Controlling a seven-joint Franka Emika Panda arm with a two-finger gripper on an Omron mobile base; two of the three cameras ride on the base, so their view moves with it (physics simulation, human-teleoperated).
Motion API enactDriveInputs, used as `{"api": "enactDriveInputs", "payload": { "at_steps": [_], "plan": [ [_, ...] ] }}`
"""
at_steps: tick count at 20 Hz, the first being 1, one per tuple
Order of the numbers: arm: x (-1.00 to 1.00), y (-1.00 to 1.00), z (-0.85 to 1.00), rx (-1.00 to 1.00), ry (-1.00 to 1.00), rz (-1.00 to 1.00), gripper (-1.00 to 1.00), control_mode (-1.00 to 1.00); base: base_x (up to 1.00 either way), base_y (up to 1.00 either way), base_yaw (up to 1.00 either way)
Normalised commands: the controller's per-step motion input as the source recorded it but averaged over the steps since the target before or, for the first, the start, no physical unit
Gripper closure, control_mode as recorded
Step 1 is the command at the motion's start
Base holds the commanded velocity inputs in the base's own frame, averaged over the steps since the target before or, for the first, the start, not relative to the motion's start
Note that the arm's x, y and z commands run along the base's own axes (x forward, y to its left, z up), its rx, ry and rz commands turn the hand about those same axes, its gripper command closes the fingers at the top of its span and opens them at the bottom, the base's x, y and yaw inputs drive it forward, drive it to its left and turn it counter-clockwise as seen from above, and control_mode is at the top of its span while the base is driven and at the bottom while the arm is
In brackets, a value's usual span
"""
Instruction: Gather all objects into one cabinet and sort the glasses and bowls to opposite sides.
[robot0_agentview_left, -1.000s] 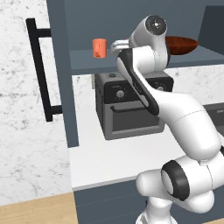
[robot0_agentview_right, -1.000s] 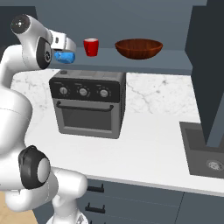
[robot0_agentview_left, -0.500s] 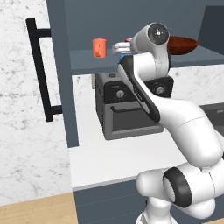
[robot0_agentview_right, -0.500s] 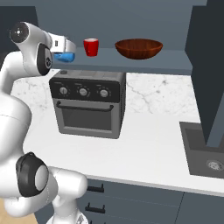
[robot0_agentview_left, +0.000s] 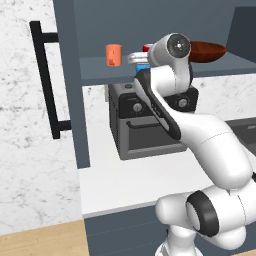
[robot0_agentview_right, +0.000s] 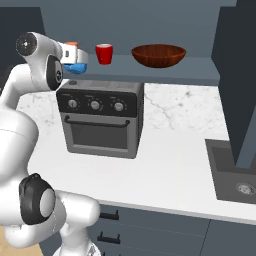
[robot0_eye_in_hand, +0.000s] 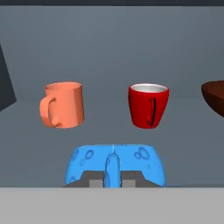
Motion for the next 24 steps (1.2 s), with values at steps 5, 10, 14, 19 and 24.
{"api": "enactDriveInputs", "payload": {
  "at_steps": [5, 10, 14, 19, 24],
  "plan": [
    [0.1, 0.0, -0.06, 0.0, -0.08, 0.0, 1.0, -1.0, 0.0, 0.0, 0.0],
    [0.0, 0.0, 0.0, 0.0, -0.22, 0.0, 1.0, -1.0, 0.0, 0.0, 0.0],
    [0.14, 0.0, -0.24, 0.0, -0.04, -0.01, 1.0, -1.0, 0.0, 0.0, 0.0],
    [0.14, 0.0, -0.17, 0.0, 0.01, 0.0, 1.0, -1.0, 0.0, 0.0, 0.0],
    [0.15, 0.0, -0.19, 0.0, 0.0, 0.0, 1.0, -1.0, 0.0, 0.0, 0.0]
  ]
}}
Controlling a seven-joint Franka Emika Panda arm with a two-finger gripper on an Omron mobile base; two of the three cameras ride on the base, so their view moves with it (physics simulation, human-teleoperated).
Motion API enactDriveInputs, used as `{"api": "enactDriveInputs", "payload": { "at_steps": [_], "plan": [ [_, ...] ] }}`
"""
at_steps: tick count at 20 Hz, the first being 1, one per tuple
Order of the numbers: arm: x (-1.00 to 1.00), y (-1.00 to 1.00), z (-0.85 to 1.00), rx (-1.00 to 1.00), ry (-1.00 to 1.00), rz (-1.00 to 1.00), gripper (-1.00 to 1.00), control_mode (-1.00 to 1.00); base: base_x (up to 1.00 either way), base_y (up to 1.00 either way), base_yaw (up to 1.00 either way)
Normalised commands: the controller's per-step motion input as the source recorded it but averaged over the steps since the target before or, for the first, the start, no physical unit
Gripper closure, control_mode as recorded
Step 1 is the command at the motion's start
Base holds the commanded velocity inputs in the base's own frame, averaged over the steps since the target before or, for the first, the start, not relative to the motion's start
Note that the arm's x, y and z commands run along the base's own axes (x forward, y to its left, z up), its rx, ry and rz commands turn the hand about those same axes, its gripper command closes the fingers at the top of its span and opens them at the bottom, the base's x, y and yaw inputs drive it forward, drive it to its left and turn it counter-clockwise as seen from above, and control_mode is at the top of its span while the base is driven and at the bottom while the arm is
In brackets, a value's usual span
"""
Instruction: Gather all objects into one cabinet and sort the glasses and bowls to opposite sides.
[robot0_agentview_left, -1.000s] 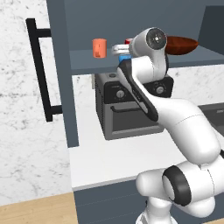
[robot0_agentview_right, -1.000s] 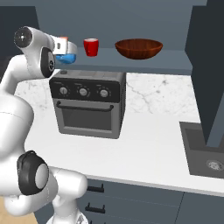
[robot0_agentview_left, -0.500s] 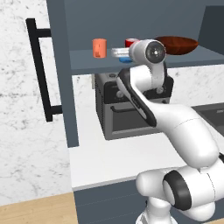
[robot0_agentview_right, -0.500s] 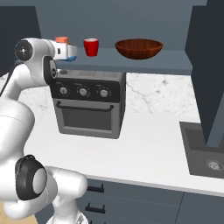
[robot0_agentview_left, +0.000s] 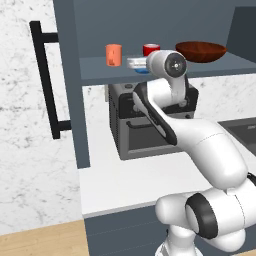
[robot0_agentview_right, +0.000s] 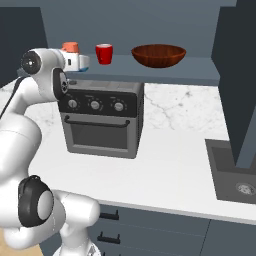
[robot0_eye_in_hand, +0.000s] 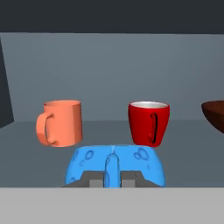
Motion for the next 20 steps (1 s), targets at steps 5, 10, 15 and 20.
{"api": "enactDriveInputs", "payload": {
  "at_steps": [5, 10, 15, 20],
  "plan": [
    [0.03, 0.0, -0.21, 0.0, 0.02, 0.0, 1.0, -1.0, 0.0, 0.0, 0.0],
    [0.0, 0.0, -0.25, 0.0, 0.1, 0.0, 1.0, -1.0, 0.0, 0.0, 0.0],
    [0.0, 0.0, -0.12, 0.0, 0.06, 0.0, 1.0, -1.0, 0.0, 0.0, 0.0],
    [0.0, 0.0, -0.28, 0.0, 0.11, 0.0, 1.0, -1.0, 0.0, 0.0, 0.0]
  ]
}}
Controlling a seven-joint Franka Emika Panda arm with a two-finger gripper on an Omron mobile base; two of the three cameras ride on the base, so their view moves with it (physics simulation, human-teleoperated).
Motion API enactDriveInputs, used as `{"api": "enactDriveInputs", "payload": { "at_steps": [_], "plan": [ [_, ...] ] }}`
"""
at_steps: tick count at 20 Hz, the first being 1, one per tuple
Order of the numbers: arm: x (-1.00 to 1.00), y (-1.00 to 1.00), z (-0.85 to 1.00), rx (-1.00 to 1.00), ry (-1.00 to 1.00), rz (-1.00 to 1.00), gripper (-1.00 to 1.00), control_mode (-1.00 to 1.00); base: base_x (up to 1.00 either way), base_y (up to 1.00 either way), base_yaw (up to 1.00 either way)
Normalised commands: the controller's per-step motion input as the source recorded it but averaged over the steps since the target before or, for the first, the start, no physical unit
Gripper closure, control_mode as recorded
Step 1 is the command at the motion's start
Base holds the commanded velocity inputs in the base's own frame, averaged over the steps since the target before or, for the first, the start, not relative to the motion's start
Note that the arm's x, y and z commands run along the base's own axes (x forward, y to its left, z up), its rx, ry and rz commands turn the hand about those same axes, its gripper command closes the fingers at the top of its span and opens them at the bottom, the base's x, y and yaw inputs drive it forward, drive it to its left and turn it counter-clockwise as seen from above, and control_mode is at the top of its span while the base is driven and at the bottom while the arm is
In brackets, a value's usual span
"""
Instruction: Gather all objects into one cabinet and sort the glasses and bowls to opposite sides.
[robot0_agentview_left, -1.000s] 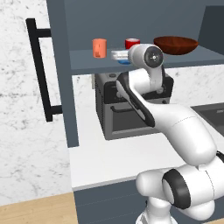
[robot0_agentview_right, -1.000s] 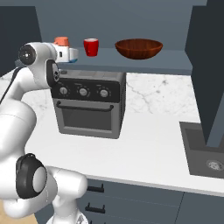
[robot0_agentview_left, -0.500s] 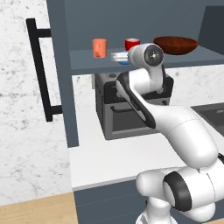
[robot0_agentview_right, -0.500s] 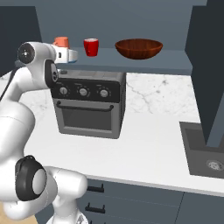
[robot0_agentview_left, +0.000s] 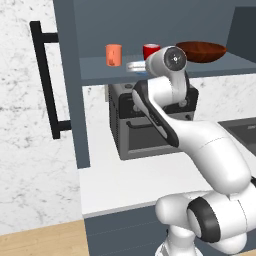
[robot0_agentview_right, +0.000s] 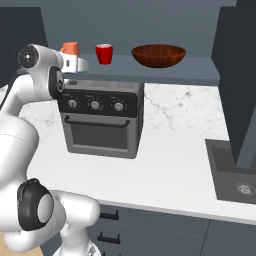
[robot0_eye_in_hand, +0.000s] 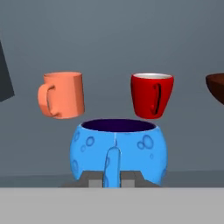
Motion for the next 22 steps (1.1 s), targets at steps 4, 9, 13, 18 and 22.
{"api": "enactDriveInputs", "payload": {
  "at_steps": [4, 9, 13, 18, 22],
  "plan": [
    [0.12, 0.0, -0.23, 0.0, 0.02, 0.0, 1.0, -1.0, 0.0, 0.0, 0.0],
    [0.25, 0.0, -0.15, 0.0, 0.0, 0.0, 1.0, -1.0, 0.0, 0.0, 0.0],
    [0.18, 0.0, -0.18, 0.0, 0.0, 0.0, 1.0, -1.0, 0.0, 0.0, 0.0],
    [0.14, 0.03, -0.16, 0.0, 0.0, 0.0, 1.0, -1.0, 0.0, 0.0, 0.0],
    [0.19, 0.09, -0.06, 0.0, 0.0, 0.0, 1.0, -1.0, 0.0, 0.0, 0.0]
  ]
}}
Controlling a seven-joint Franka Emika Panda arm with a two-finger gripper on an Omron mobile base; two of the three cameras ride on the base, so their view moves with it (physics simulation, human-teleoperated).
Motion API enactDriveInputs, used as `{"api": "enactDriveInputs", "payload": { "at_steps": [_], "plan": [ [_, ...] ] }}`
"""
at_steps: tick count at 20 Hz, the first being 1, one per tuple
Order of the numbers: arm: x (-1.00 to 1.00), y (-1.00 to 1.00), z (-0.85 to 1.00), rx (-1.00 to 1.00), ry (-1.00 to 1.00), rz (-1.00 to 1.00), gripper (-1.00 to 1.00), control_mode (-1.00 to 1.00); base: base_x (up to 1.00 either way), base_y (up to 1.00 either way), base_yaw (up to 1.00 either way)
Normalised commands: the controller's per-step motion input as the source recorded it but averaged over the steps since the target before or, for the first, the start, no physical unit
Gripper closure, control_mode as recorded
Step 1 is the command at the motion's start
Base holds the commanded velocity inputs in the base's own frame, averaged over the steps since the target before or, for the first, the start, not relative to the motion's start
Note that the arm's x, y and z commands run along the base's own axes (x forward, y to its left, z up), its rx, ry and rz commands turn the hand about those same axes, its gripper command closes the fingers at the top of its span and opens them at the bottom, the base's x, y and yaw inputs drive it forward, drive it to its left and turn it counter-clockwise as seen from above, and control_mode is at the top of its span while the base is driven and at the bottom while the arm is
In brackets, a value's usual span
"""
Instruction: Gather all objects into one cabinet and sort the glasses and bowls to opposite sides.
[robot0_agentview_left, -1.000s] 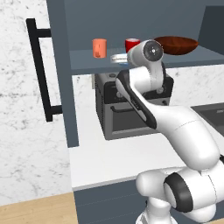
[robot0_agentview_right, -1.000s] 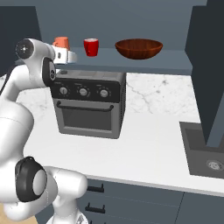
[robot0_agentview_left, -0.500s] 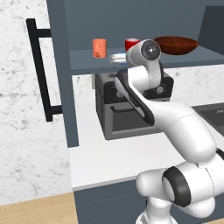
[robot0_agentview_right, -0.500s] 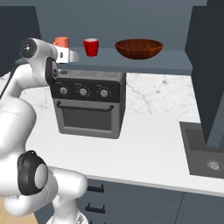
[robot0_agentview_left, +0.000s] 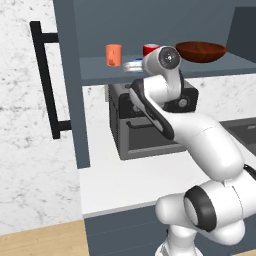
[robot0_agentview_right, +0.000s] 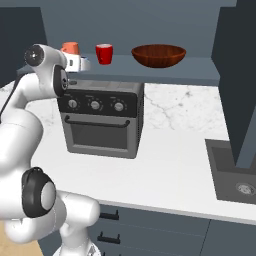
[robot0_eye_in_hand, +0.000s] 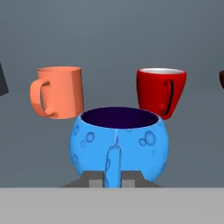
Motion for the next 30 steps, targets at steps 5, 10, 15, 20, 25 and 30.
{"api": "enactDriveInputs", "payload": {
  "at_steps": [5, 10, 15, 20, 25, 30],
  "plan": [
    [0.23, 0.1, -0.03, 0.0, 0.0, 0.0, -1.0, -1.0, 0.0, 0.0, 0.0],
    [0.07, 0.05, -0.02, 0.0, 0.0, 0.0, -1.0, -1.0, 0.0, 0.0, 0.0],
    [-0.03, 0.0, 0.0, 0.0, 0.0, -0.01, -1.0, -1.0, 0.0, 0.0, 0.0],
    [-0.34, -0.2, 0.0, 0.0, 0.0, -0.12, -1.0, -1.0, 0.0, 0.0, 0.0],
    [-0.47, -0.36, 0.03, 0.0, 0.0, -0.13, -1.0, -1.0, 0.0, 0.0, 0.0],
    [-0.66, -0.51, 0.19, 0.01, 0.07, -0.11, -1.0, -1.0, 0.0, 0.0, 0.0]
  ]
}}
